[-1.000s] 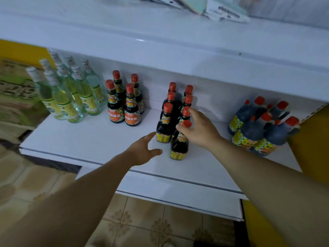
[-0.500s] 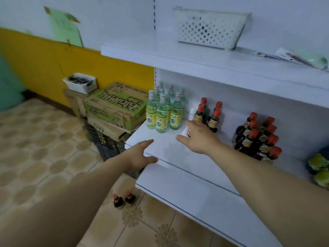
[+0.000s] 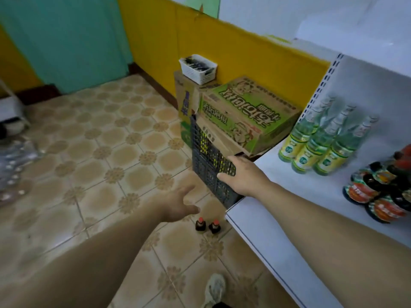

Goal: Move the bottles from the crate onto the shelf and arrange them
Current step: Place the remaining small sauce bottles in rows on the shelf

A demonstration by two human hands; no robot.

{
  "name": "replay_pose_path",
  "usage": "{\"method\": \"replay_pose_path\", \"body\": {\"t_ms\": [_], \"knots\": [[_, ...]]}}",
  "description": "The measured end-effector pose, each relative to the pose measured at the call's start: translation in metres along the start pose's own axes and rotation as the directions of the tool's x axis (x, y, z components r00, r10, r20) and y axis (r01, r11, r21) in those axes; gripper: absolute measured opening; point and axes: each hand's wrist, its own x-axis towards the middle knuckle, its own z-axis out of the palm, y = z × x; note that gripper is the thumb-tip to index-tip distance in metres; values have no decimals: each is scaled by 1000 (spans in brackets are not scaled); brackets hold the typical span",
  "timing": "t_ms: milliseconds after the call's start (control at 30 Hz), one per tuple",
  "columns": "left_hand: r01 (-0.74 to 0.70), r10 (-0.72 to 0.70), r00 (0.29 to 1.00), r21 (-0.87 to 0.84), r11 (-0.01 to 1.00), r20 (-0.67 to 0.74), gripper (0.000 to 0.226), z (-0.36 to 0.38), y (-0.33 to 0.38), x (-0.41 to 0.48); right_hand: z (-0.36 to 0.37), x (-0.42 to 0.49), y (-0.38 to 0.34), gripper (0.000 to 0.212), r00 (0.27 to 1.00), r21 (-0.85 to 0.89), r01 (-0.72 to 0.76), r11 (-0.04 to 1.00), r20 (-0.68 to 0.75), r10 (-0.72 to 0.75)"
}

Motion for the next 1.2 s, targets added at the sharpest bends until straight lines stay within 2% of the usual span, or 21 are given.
{"method": "replay_pose_path", "body": {"t_ms": [233, 433, 633, 800, 867, 1000, 1133, 1200], "knots": [[139, -131, 988, -111, 984, 79, 81, 14, -45, 61, 45, 106, 9, 76, 987, 51, -27, 998, 158, 18], [186, -171, 974, -95, 978, 151, 81, 45, -97, 142, 120, 170, 47, 73, 962, 86, -156, 984, 237, 132], [192, -166, 948, -70, 979, 272, 88, 137, -188, 258, 263, 233, 113, 78, 913, 148, -338, 929, 293, 285], [208, -183, 925, -42, 977, 334, 96, 248, -267, 366, 406, 288, 177, 88, 876, 131, -381, 915, 369, 311], [231, -199, 917, -54, 971, 345, 99, 289, -290, 403, 453, 304, 198, 92, 877, 88, -327, 941, 398, 268], [245, -195, 901, -81, 966, 388, 109, 350, -312, 461, 513, 331, 225, 89, 926, -86, -11, 996, 376, 43], [244, -156, 916, -205, 948, 368, 115, 391, -316, 500, 545, 346, 240, 42, 943, 18, 38, 999, 331, -42], [242, -146, 919, -231, 942, 366, 112, 400, -313, 504, 550, 345, 241, 32, 934, 83, 4, 997, 356, -33]]}}
